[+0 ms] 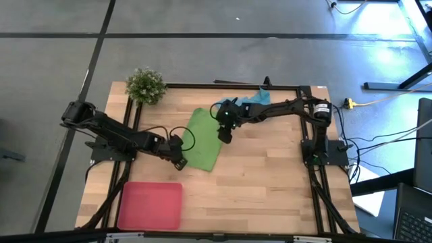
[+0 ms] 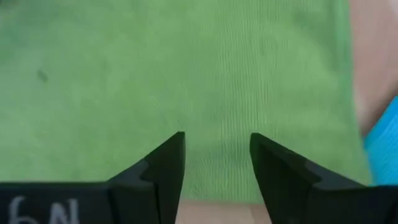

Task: Roll microfiber towels into tight, uniform cylinder then place into a basket
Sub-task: Roll the microfiber green towel

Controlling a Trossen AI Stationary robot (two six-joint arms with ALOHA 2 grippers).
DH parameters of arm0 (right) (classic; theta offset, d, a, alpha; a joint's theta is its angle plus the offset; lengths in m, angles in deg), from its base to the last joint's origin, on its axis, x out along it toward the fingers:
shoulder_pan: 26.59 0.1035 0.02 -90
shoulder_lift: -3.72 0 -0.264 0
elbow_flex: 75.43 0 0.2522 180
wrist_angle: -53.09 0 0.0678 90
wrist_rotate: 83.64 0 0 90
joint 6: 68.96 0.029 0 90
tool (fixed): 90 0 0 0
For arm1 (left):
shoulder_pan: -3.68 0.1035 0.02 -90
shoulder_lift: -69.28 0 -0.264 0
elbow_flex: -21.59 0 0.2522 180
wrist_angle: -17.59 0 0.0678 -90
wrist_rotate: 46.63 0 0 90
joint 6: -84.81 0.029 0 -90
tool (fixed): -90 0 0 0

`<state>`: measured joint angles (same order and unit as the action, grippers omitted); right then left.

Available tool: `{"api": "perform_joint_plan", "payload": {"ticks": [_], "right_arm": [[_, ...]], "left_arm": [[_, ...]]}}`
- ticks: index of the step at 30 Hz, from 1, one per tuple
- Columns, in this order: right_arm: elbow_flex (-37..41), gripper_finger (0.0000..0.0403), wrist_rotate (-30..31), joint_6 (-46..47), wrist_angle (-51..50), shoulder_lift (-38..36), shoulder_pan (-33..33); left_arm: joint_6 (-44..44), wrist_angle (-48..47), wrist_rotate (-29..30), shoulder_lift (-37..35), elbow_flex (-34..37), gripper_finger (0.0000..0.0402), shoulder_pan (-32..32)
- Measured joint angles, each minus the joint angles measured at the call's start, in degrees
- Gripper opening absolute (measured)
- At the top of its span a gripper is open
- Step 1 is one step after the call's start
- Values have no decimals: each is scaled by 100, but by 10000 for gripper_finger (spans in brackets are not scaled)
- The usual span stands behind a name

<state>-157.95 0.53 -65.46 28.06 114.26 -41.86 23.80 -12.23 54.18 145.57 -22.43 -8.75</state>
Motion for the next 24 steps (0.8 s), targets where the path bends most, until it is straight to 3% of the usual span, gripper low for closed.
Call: {"api": "perform_joint_plan", "payload": {"ticks": [10, 16, 24], "right_arm": [[-526, 181, -68, -1027, -880, -684, 182], [-532, 181, -1254, -2117, -1429, -713, 525], [-527, 181, -1338, -2445, -2091, -704, 1001]], "left_arm": [[186, -532, 340, -1018, 0, 95, 2], [977, -642, 369, -1786, -2, 95, -23], [1642, -760, 421, -2522, -4, 95, -24]]}}
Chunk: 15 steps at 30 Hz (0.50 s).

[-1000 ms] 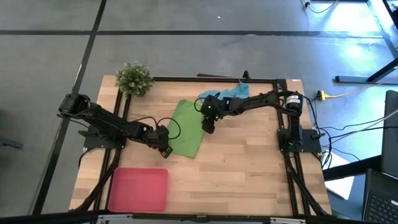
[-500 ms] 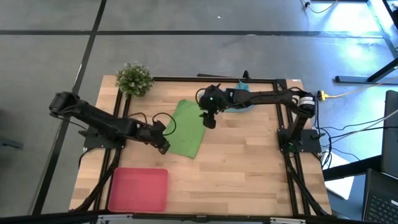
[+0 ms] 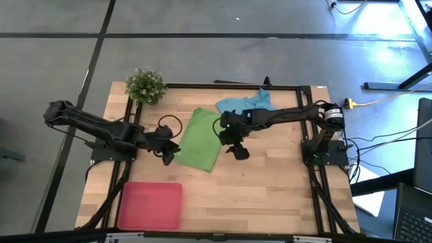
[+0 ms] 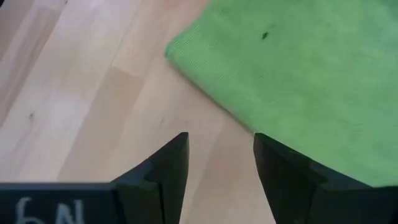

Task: Roll microfiber towels into tight, uniform cylinder then place into a basket
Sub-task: Roll the microfiber green towel

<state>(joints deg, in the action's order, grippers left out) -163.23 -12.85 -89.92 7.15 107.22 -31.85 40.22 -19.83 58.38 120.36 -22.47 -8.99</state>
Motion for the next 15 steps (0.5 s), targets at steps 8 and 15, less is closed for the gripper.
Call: {"api": "perform_joint_plan", "payload": {"ticks": [8, 15], "right_arm": [[2, 181, 0, -168, 183, 17, 406], [3, 181, 7, -169, 1037, 427, 813]], "left_arm": [[468, -119, 56, -432, 0, 95, 4], [888, -178, 54, -539, 0, 95, 4]]}}
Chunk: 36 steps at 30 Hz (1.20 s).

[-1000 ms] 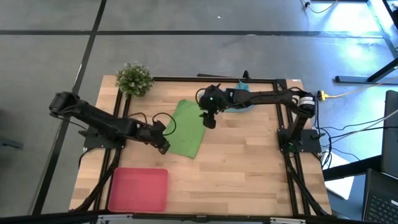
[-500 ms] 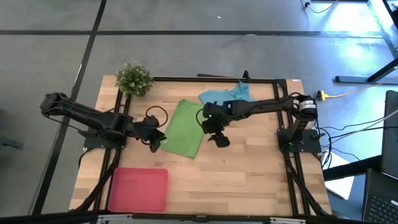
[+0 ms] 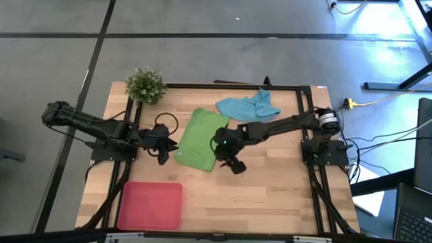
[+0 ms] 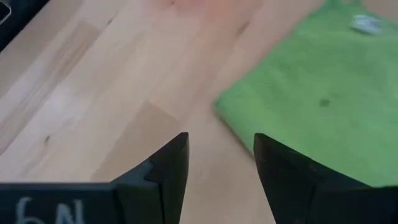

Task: Roll microfiber towels into tight, uniform cylinder then place into a basket
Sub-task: Roll the microfiber green towel

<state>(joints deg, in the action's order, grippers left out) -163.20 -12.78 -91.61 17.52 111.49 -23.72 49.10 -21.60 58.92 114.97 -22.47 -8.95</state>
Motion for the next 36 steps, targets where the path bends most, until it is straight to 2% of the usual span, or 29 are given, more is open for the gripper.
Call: {"api": "perform_joint_plan", "payload": {"ticks": [6, 17, 28, 32, 36], "right_arm": [[1, 181, 723, 1, 825, 346, 208], [1, 181, 769, 10, 1187, 836, 234], [-18, 181, 1214, 13, 1350, 1287, 288], [-21, 154, 1507, 198, 1351, 1320, 348], [-21, 91, 1609, 1014, 1385, 1338, 356]], "left_arm": [[182, 9, -7, 2, 0, 95, 0], [184, -135, -20, 2, 0, 95, 0], [177, -164, -22, 2, 0, 95, 0], [175, -173, -22, 2, 0, 95, 0], [164, -188, -23, 2, 0, 95, 0]]}}
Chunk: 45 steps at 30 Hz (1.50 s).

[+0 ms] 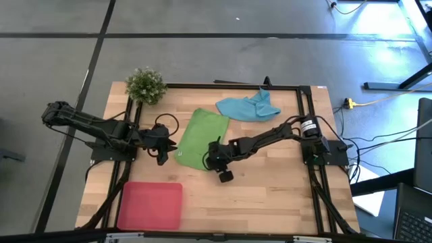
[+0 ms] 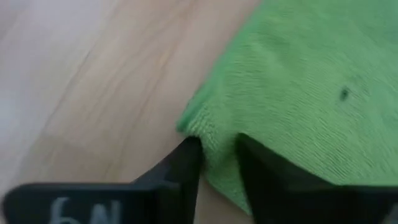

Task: Roll microfiber towels into tight, uniform cylinder then place into a basket
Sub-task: Roll the microfiber green towel

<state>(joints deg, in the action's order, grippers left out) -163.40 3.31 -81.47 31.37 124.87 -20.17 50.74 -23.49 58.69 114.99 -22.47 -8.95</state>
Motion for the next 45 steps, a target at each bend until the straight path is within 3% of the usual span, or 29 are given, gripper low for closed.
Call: {"api": "perform_joint_plan", "payload": {"ticks": [3, 5, 11, 24, 36, 45], "right_arm": [[-4, 28, 77, 593, -6, 10, -43], [-4, 12, 60, 732, -9, 10, -81], [0, 6, -239, 1246, -70, -53, -305], [-678, 4, -1911, 2418, -172, -204, -1235], [-997, 3, -1885, 3054, -265, -206, -2088], [-999, 3, -1321, 2873, -877, -210, -2527]], "left_arm": [[-18, -10, 0, 0, 0, 95, 0], [-31, -10, 1, 0, 0, 95, 0], [-30, -10, 0, 0, 0, 95, 0], [-28, -30, -1, 2, 0, 95, 0], [-26, -29, 1, 2, 0, 95, 0], [-23, -29, 20, 2, 0, 95, 0]]}}
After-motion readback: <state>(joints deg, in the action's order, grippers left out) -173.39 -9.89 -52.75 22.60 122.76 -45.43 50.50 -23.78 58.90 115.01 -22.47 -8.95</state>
